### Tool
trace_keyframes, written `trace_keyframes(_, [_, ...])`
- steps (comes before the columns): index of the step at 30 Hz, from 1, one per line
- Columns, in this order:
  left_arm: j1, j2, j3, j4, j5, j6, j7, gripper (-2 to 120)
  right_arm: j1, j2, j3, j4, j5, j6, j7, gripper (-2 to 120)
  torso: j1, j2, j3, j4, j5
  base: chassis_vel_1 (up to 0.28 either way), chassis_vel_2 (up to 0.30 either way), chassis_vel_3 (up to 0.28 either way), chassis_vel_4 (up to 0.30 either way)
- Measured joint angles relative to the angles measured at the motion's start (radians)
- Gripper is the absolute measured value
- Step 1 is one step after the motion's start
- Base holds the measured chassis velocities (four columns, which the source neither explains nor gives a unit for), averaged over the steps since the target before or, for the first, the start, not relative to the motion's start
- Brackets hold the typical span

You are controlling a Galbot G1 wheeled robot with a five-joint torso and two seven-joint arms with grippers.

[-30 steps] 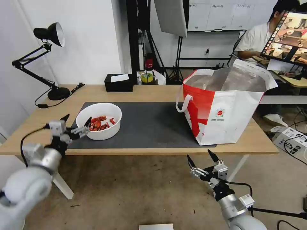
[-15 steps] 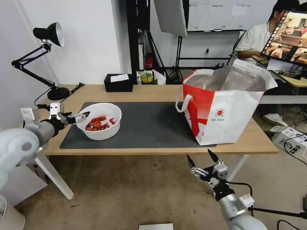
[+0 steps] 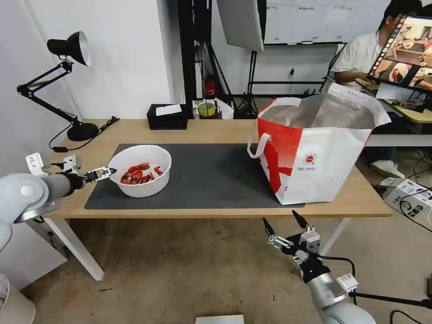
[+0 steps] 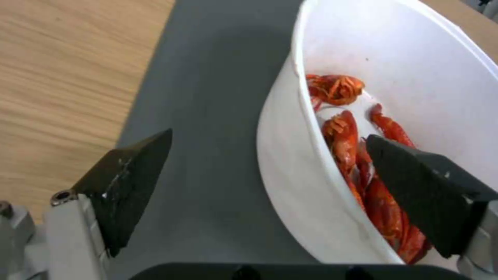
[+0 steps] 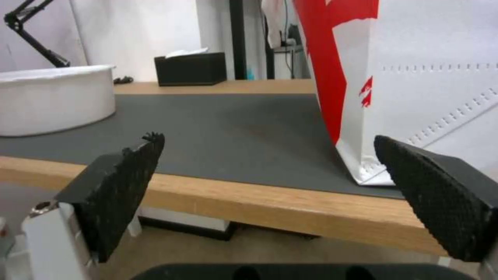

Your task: Pick up the trash from the table and place it into the takeout bag.

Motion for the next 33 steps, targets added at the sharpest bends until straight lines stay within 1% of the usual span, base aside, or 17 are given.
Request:
trace_keyframes(6, [-0.035, -0.024, 0.033, 0.017, -0.011, 0.007, -0.011, 100, 0.0, 0.0, 0.0, 0.0, 0.0, 0.0, 0.0, 100, 0.0, 0.0, 0.0, 0.0, -0.0001, 0.0, 0.0, 0.0, 0.0])
trace_keyframes(8, [-0.062, -0.038, 0.057, 0.032, -0.018, 0.009, -0.021, 100, 0.0, 0.0, 0.0, 0.0, 0.0, 0.0, 0.0, 100, 0.0, 0.0, 0.0, -0.0001, 0.0001, 0.0, 0.0, 0.0, 0.0])
trace_keyframes(15, [-0.095, -0.051, 0.089, 0.047, -0.018, 0.011, -0.033, 99, 0.0, 0.0, 0.0, 0.0, 0.0, 0.0, 0.0, 100, 0.0, 0.0, 0.0, -0.0001, 0.0, 0.0, 0.0, 0.0, 0.0])
trace_keyframes(16, [-0.097, -0.051, 0.091, 0.047, -0.018, 0.012, -0.034, 97, 0.0, 0.0, 0.0, 0.0, 0.0, 0.0, 0.0, 100, 0.0, 0.0, 0.0, -0.0001, 0.0, 0.0, 0.0, 0.0, 0.0])
trace_keyframes(17, [-0.1, -0.053, 0.097, 0.043, -0.017, 0.013, -0.04, 89, 0.0, 0.0, 0.0, 0.0, 0.0, 0.0, 0.0, 100, 0.0, 0.0, 0.0, -0.0001, 0.0001, 0.0, 0.0, 0.0, 0.0])
trace_keyframes(18, [-0.1, -0.053, 0.097, 0.043, -0.017, 0.013, -0.04, 89, 0.0, 0.0, 0.0, 0.0, 0.0, 0.0, 0.0, 100, 0.0, 0.0, 0.0, -0.0001, 0.0001, 0.0, 0.0, 0.0, 0.0])
trace_keyframes(20, [-0.097, -0.053, 0.102, 0.03, -0.001, 0.014, -0.056, 80, 0.0, 0.0, 0.0, 0.0, 0.0, 0.0, 0.0, 100, 0.0, 0.0, 0.0, -0.0002, 0.0001, 0.0, 0.0, 0.0, 0.0])
trace_keyframes(21, [-0.089, -0.053, 0.102, 0.025, 0.001, 0.013, -0.059, 74, 0.0, 0.0, 0.0, 0.0, 0.0, 0.0, 0.0, 100, 0.0, 0.0, 0.0, -0.0001, 0.0, 0.0, 0.0, 0.0, 0.0])
trace_keyframes(22, [-0.089, -0.053, 0.102, 0.025, 0.001, 0.013, -0.059, 74, 0.0, 0.0, 0.0, 0.0, 0.0, 0.0, 0.0, 100, 0.0, 0.0, 0.0, -0.0001, 0.0, 0.0, 0.0, 0.0, 0.0])
trace_keyframes(24, [-0.081, -0.05, 0.096, 0.02, 0.002, 0.011, -0.06, 64, 0.0, 0.0, 0.0, 0.0, 0.0, 0.0, 0.0, 100, 0.0, 0.0, 0.0, -0.0001, 0.0, 0.0, 0.0, 0.0, 0.0])
trace_keyframes(25, [-0.081, -0.05, 0.096, 0.02, 0.002, 0.011, -0.06, 64, 0.0, 0.0, 0.0, 0.0, 0.0, 0.0, 0.0, 100, 0.0, 0.0, 0.0, -0.0001, 0.0, 0.0, 0.0, 0.0, 0.0])
trace_keyframes(27, [-0.077, -0.042, 0.093, 0.018, 0.003, 0.007, -0.061, 53, 0.0, 0.0, 0.0, 0.0, 0.0, 0.0, 0.0, 100, 0.0, 0.0, 0.0, -0.0001, 0.0, 0.0, 0.0, 0.0, 0.0])
trace_keyframes(28, [-0.077, -0.042, 0.093, 0.018, 0.003, 0.007, -0.061, 53, 0.0, 0.0, 0.0, 0.0, 0.0, 0.0, 0.0, 100, 0.0, 0.0, 0.0, -0.0001, 0.0, 0.0, 0.0, 0.0, 0.0])
trace_keyframes(31, [-0.076, -0.033, 0.093, 0.012, 0.006, -0.006, -0.064, 39, 0.0, 0.0, 0.0, 0.0, 0.0, 0.0, 0.0, 100, 0.0, 0.0, 0.0, 0.0, 0.0, 0.0, 0.0, 0.0, 0.0])
trace_keyframes(32, [-0.076, -0.033, 0.093, 0.012, 0.006, -0.006, -0.064, 39, 0.0, 0.0, 0.0, 0.0, 0.0, 0.0, 0.0, 100, 0.0, 0.0, 0.0, 0.0, 0.0, 0.0, 0.0, 0.0, 0.0])
trace_keyframes(33, [-0.075, -0.032, 0.092, 0.009, 0.006, -0.011, -0.064, 34, 0.0, 0.0, 0.0, 0.0, 0.0, 0.0, 0.0, 100, 0.0, 0.0, 0.0, 0.0, 0.0, 0.0, 0.0, 0.0, 0.0])
